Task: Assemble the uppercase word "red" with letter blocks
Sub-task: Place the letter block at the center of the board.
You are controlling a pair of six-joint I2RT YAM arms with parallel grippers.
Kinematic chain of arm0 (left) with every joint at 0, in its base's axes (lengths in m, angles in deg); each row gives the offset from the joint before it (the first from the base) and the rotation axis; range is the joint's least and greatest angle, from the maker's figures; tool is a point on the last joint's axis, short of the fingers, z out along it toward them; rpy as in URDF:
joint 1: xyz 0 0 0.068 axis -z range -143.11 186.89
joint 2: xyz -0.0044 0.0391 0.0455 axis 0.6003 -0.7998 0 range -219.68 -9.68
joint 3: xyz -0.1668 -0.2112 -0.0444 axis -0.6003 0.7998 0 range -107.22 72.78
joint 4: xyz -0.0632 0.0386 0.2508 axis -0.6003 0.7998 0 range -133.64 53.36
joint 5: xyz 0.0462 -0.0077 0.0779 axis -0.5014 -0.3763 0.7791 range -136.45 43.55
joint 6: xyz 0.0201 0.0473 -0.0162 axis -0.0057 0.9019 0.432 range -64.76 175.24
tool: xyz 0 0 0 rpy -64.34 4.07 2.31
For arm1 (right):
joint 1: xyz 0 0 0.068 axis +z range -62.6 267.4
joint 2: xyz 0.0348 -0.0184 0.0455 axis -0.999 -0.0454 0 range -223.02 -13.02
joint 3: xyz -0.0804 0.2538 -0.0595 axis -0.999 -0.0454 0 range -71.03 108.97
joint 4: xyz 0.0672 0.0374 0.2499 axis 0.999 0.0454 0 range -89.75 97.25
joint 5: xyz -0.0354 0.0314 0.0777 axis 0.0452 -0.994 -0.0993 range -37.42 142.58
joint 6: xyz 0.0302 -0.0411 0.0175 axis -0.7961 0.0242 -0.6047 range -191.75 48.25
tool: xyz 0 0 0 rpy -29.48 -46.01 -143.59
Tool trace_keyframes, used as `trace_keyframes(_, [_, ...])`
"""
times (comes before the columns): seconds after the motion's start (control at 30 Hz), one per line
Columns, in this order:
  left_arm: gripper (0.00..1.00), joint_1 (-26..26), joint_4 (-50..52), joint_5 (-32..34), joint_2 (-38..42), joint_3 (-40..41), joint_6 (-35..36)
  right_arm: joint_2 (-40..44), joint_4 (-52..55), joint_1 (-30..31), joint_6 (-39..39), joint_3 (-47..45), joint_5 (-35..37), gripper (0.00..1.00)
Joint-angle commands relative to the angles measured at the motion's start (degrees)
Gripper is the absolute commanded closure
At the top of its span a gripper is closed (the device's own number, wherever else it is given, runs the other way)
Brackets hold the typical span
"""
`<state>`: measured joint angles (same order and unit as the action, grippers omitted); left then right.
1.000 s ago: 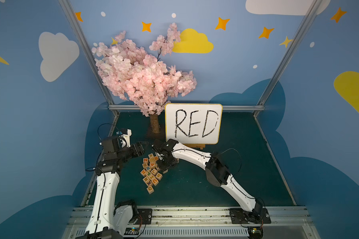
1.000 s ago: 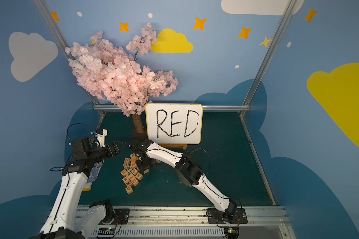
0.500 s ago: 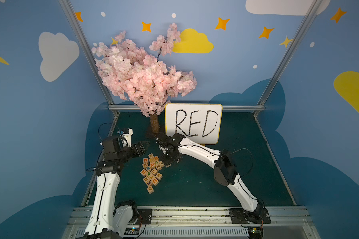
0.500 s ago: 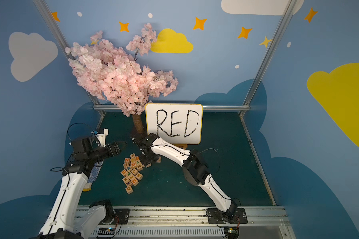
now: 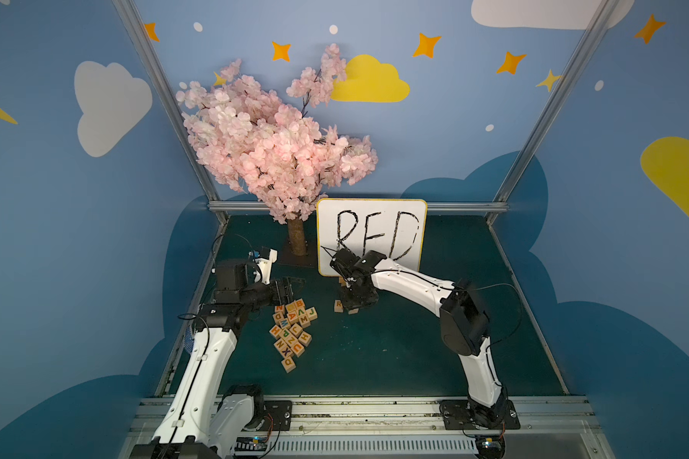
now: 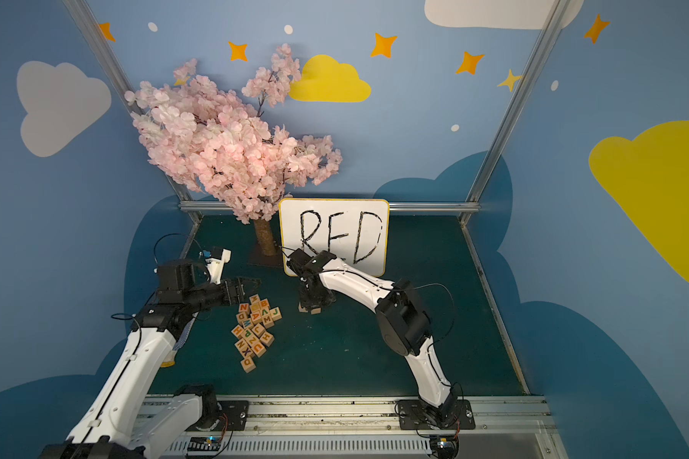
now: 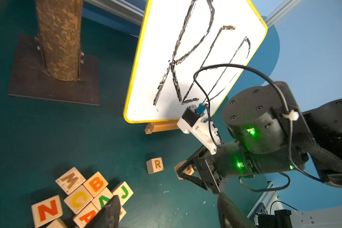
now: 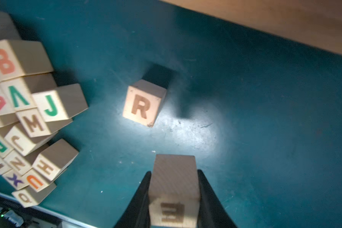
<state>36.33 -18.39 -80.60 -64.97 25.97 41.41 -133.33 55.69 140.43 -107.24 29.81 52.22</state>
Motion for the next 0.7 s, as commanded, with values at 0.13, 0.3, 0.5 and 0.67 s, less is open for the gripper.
trace_keyframes(0.13, [0.25,2.75,2.7,2.01,-0.83,-4.67,1.63,5.7,-3.86,-0.95,-5.52,-6.53,3.86,0.86])
trace_keyframes(0.3, [0.25,4.12,2.69,3.11,-1.47,-7.02,1.96,6.76,-4.06,-2.09,-6.86,-9.29,6.18,0.86])
trace_keyframes(0.5, [0.26,5.34,1.3,3.16,-4.46,-7.92,2.43,6.1,-5.49,-3.0,-7.93,-10.47,6.55,0.86])
trace_keyframes(0.67, [0.26,6.0,-0.81,2.93,-5.66,-7.17,2.35,4.71,-6.44,-3.55,-8.46,-9.71,6.27,0.86])
